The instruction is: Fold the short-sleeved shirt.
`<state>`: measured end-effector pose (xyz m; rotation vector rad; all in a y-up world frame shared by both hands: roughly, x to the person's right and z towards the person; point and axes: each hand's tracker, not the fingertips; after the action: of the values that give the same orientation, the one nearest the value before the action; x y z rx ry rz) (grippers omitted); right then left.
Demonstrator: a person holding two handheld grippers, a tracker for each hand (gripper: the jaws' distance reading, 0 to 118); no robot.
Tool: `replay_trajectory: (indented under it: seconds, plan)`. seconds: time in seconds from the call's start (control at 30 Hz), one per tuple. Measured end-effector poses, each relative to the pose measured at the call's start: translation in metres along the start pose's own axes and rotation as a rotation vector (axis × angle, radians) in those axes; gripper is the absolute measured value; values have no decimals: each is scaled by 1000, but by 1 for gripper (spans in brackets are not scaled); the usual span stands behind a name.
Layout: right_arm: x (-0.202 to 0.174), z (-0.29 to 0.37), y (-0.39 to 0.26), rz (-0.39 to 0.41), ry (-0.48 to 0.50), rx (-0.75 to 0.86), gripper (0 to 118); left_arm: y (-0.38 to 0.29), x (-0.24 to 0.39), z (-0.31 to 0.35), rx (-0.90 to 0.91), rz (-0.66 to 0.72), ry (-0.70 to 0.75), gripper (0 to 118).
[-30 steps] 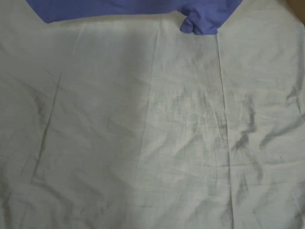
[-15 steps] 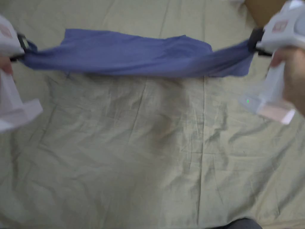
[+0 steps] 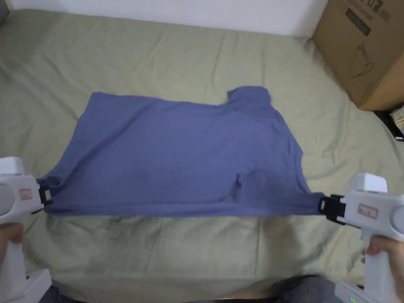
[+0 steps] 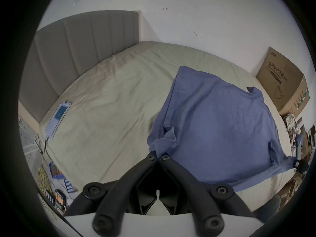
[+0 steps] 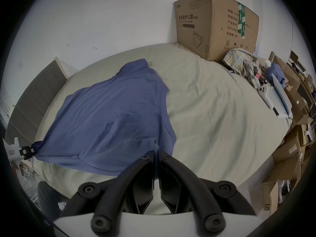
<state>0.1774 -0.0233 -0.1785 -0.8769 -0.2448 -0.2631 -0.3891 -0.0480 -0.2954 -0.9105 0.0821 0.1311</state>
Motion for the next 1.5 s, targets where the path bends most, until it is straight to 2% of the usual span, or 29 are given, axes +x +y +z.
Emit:
replay_trajectory:
  seconds: [0.1, 0.23, 0.27, 0.3, 0.33, 0.37, 0.4, 0.43, 0.5, 0.57, 0.67, 0.77, 0.87, 0.93, 0.97, 1.0, 1.03, 1.07, 1.1, 1.13, 1.17, 1.23, 1.5]
  plan:
    - [10, 11, -26, -4, 3, -15, 3, -23, -13, 9, -35, 103, -22, 0]
    - [16, 17, -46, -11, -10, -22, 3, -44, -9, 14, -52, 63, -4, 0]
    - [16, 19, -48, -13, -11, -16, 4, -46, -8, 16, -51, 59, -4, 6]
    - [16, 21, -48, -21, -2, -10, 17, -46, -8, 19, -45, 61, -6, 27]
    - [17, 24, -47, -21, -14, -9, 41, -46, -14, 17, -41, 64, -7, 54]
    - [18, 28, -45, -17, -31, 6, 74, -43, -17, 20, -28, 72, -6, 82]
    - [18, 34, -43, 6, -42, 28, 102, -38, -20, 26, 1, 82, -11, 109]
    - [18, 43, -39, 32, -63, 57, 106, -32, -21, 35, 56, 91, -8, 118]
    - [15, 63, -29, 47, -81, 143, 106, -18, -18, 65, 185, 64, -36, 118]
    - [8, 86, -20, 85, -59, 212, 106, -4, -11, 85, 277, 31, -53, 118]
    - [-10, 121, -13, 137, -52, 393, 107, 6, 4, 115, 441, -43, -55, 118]
    - [-34, 149, -17, 206, -34, 560, 113, 0, 20, 132, 593, -151, -14, 118]
    - [-54, 161, -25, 207, -49, 661, 115, -16, 36, 145, 679, -258, 3, 115]
    - [-64, 162, -30, 194, -27, 665, 114, -25, 43, 151, 691, -289, -14, 97]
    - [-67, 163, -32, 188, -16, 668, 112, -28, 45, 152, 691, -290, -23, 82]
    - [-70, 163, -33, 188, -11, 679, 107, -29, 46, 152, 688, -287, -29, 62]
    - [-73, 163, -35, 182, -6, 690, 98, -31, 48, 153, 685, -281, -47, 49]
    - [-75, 162, -37, 178, 1, 698, 81, -32, 49, 153, 677, -280, -63, 39]
    - [-77, 162, -37, 178, -2, 703, 48, -34, 51, 152, 672, -284, -78, 22]
    - [-79, 161, -38, 174, 2, 703, 21, -34, 52, 150, 672, -291, -81, 10]
    - [-81, 161, -38, 171, 2, 704, 3, -36, 54, 150, 676, -299, -82, 3]
    - [-80, 158, -37, 173, 18, 699, 0, -38, 57, 151, 674, -318, -102, 0]
    - [-84, 150, -37, 144, 26, 678, 0, -34, 60, 149, 665, -287, -154, 0]
